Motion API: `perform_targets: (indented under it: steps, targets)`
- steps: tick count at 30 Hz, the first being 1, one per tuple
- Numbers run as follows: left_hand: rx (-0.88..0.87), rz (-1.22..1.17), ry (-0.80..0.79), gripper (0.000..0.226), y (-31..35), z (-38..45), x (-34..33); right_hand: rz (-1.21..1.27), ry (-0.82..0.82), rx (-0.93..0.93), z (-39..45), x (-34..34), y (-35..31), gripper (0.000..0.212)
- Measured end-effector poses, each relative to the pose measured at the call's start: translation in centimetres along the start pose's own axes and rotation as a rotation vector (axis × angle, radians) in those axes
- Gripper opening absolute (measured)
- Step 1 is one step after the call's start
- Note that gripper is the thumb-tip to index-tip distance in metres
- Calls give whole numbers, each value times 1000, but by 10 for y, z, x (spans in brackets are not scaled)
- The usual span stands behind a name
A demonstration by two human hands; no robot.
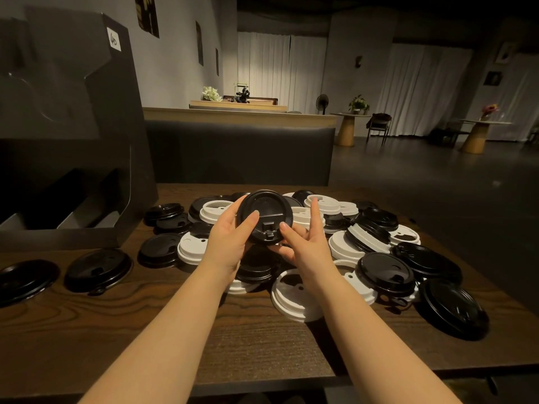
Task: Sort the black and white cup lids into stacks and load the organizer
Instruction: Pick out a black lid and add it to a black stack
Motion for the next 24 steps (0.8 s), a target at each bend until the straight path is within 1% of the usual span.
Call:
perform_targets:
  steps: [3, 5, 9, 10, 12, 14, 18, 22, 24]
  targets:
    - [-11, 3, -1, 40, -2, 1, 0, -19, 0, 7, 1, 2, 1, 92]
    - [-22, 15, 1, 46, -2, 0, 0, -23, 4, 1, 3, 5, 1, 88]
    - [-24, 61, 31, 64, 2, 1, -2, -63, 6, -67, 8, 6, -1, 60]
    - [-19, 64, 41, 61, 4, 3, -1, -87, 7, -73, 9, 4, -3, 54]
    - [-7, 72, 63, 48, 9, 8, 2, -124, 6, -75, 14, -2, -6, 48]
    - [-3, 101, 71, 43, 15, 13, 9, -134, 6, -80, 18, -11, -9, 47]
    - [24, 148, 101, 47, 25, 15, 32, -152, -16, -123, 21, -30, -5, 43]
    - [23, 270, 95, 52, 35, 11, 63, -150, -37, -148, 22, -52, 10, 49]
    - [42, 326, 107, 47, 40, 10, 82, -183, -50, -144, 24, -65, 20, 51]
Point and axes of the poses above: each hand's wrist, its own z-axis towards the middle knuckle, its own x-axis out of the back of the hand, y = z × x, the point moved 2 cm from there along z, towards the middle knuckle, and after that the axes turned 12 degrees about z, right-handed, at the moved point
